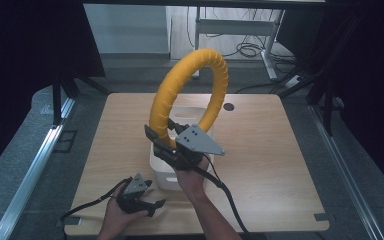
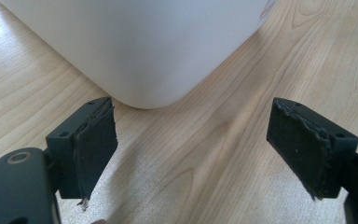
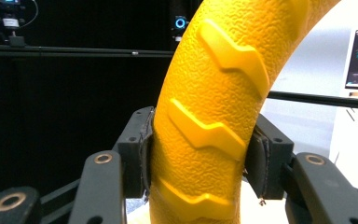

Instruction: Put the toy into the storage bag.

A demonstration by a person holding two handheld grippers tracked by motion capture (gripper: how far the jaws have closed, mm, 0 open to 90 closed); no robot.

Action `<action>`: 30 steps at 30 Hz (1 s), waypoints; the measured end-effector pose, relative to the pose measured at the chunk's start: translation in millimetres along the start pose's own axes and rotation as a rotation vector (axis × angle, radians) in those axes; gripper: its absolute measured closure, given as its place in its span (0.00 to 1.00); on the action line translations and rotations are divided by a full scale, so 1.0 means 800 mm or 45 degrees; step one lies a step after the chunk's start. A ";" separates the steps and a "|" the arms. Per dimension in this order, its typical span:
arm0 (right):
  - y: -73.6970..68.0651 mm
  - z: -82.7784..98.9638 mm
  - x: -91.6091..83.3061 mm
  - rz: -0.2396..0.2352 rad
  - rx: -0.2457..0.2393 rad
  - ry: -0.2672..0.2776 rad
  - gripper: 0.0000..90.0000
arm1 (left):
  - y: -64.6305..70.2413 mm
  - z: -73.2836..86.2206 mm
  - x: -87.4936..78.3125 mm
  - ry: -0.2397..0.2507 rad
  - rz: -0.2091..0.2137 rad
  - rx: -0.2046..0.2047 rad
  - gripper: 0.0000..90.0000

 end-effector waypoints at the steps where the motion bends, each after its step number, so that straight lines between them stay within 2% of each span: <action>1: -0.003 0.001 0.001 -0.005 0.004 0.000 0.54 | 0.000 0.000 0.000 -0.002 -0.001 0.000 0.18; 6: -0.008 0.007 0.003 -0.010 0.000 -0.008 0.54 | -0.001 0.000 -0.001 -0.003 -0.004 0.003 0.18; 18: -0.013 0.030 0.006 0.002 0.036 -0.037 0.54 | 0.000 0.000 -0.001 0.002 -0.006 -0.003 0.18; 30: -0.020 0.053 0.011 0.016 0.031 -0.060 0.54 | 0.000 0.001 0.001 -0.002 -0.004 -0.009 0.18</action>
Point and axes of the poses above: each handheld gripper's, and its own axes: x roughly forward along the jaws, z roughly out of its underside, y roughly to its right, the point moved 9 cm from there along x, roughly forward along the jaws, and after that the axes turned 13 degrees about z, right-handed, at the moved point
